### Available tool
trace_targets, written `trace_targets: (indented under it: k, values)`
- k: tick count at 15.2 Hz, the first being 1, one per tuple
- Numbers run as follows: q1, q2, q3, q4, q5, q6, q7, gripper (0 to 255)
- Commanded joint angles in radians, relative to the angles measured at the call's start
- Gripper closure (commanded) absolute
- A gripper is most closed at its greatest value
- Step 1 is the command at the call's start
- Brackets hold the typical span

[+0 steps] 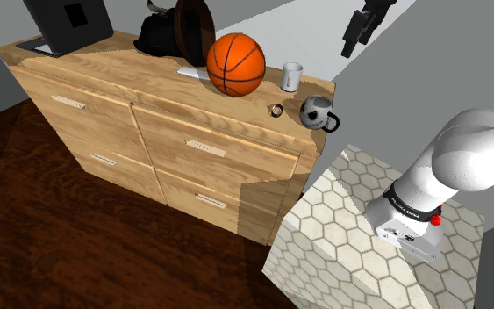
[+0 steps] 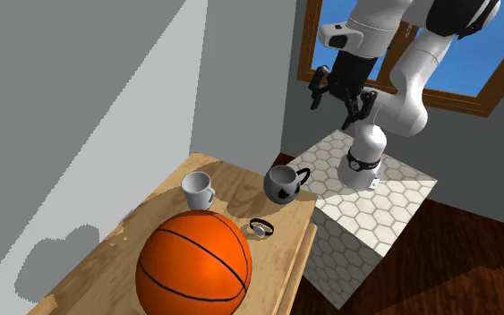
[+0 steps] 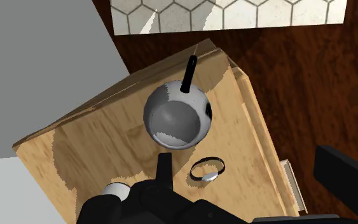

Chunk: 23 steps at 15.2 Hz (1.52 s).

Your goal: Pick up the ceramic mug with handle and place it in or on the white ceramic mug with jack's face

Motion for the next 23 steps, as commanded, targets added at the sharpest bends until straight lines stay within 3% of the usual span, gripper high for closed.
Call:
trace_targets:
  k: [1, 13, 23]
  values:
    - [0.0, 0.0, 0.0, 0.0, 0.0, 0.0, 0.0, 0]
    - [-0.057, 0.388, -0.18, 0.118, -0.006, 0.257, -0.125, 0]
    - [-0.09, 0.766, -0.298, 0.349, 0.11, 0.37, -0.271, 0]
